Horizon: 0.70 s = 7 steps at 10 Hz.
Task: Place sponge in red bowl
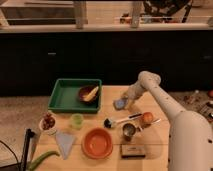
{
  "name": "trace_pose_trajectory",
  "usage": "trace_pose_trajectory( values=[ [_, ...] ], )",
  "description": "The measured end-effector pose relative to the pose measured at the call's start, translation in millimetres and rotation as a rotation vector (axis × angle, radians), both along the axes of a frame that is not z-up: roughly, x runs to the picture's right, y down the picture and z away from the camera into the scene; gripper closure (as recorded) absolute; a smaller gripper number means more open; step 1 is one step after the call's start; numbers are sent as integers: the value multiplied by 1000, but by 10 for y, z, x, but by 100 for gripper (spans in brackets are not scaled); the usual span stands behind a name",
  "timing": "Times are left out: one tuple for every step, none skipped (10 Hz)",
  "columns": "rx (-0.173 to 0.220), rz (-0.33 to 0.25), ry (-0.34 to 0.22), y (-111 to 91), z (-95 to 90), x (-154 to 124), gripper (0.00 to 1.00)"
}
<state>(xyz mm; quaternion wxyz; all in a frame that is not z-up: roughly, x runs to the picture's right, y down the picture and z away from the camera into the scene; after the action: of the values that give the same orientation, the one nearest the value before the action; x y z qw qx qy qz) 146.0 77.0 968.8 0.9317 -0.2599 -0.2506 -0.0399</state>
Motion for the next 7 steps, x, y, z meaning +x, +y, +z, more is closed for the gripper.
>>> trace_pose_trajectory(
  values=[
    [-1,-1,1,2,-2,9,99],
    [-1,-1,1,2,-3,10,100],
    [-1,-1,1,2,-2,11,100],
    [-6,2,-1,35,8,12,100],
    [-8,8,1,67,9,52,100],
    [-9,4,0,60,-3,41,100],
    [-11,2,-1,58,-11,41,100]
  ],
)
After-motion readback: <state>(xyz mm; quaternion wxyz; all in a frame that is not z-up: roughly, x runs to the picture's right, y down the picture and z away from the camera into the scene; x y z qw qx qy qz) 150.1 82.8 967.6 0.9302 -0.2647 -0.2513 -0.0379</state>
